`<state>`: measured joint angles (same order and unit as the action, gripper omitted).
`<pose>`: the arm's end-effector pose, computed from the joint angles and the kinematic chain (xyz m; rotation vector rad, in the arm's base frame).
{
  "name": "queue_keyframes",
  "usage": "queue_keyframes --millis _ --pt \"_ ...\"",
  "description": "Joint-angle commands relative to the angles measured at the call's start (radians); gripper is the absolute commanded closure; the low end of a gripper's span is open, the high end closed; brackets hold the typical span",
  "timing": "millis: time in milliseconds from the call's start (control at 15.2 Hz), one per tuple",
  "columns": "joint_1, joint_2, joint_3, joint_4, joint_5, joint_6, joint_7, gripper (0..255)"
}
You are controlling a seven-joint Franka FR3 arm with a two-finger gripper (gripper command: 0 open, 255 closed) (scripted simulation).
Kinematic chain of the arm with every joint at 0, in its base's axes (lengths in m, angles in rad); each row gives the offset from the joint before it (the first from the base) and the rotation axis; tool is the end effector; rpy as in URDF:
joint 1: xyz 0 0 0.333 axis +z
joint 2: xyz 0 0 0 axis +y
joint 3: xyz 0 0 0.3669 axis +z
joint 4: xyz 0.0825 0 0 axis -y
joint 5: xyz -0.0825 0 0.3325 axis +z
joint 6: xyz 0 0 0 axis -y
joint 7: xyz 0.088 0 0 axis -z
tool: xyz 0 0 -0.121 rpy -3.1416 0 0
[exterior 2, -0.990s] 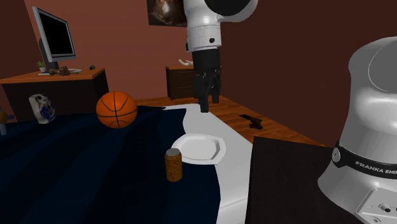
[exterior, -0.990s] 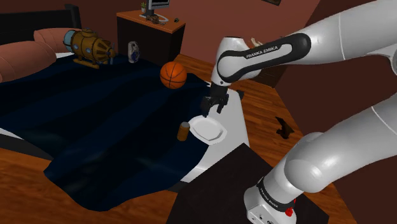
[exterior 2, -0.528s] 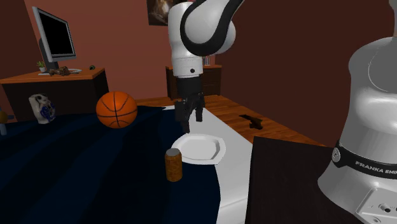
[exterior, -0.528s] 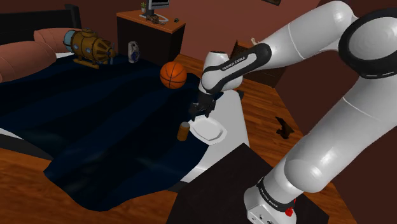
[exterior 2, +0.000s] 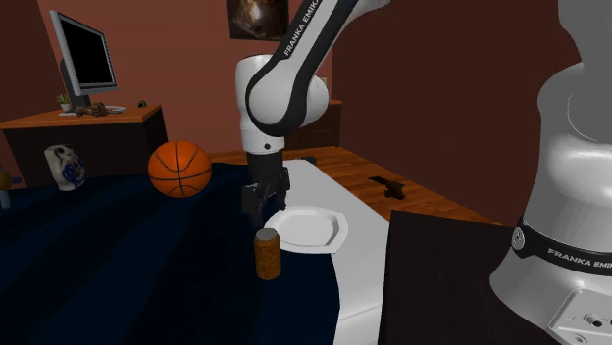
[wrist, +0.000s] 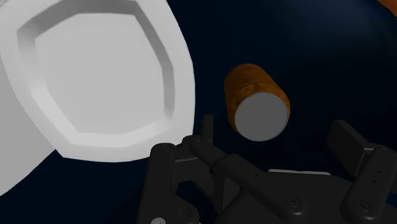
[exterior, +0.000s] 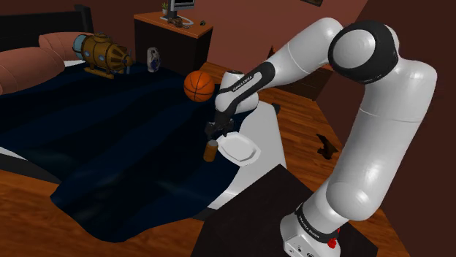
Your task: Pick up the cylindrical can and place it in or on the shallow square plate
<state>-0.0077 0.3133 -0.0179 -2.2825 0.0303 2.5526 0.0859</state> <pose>0.5172 -0.0132 0.2906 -3.1241 0.2132 0.0679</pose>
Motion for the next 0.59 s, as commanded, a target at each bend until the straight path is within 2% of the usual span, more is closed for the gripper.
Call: queue_keyframes --millis 0,132,528 --pt "-0.001 0.089 0.0 0.065 0.003 0.036 0.002 0" --pt "-0.002 0.146 0.001 0.112 0.005 0.054 0.003 0" --pt "-0.003 0.22 0.003 0.125 0.008 0.115 0.0 0"
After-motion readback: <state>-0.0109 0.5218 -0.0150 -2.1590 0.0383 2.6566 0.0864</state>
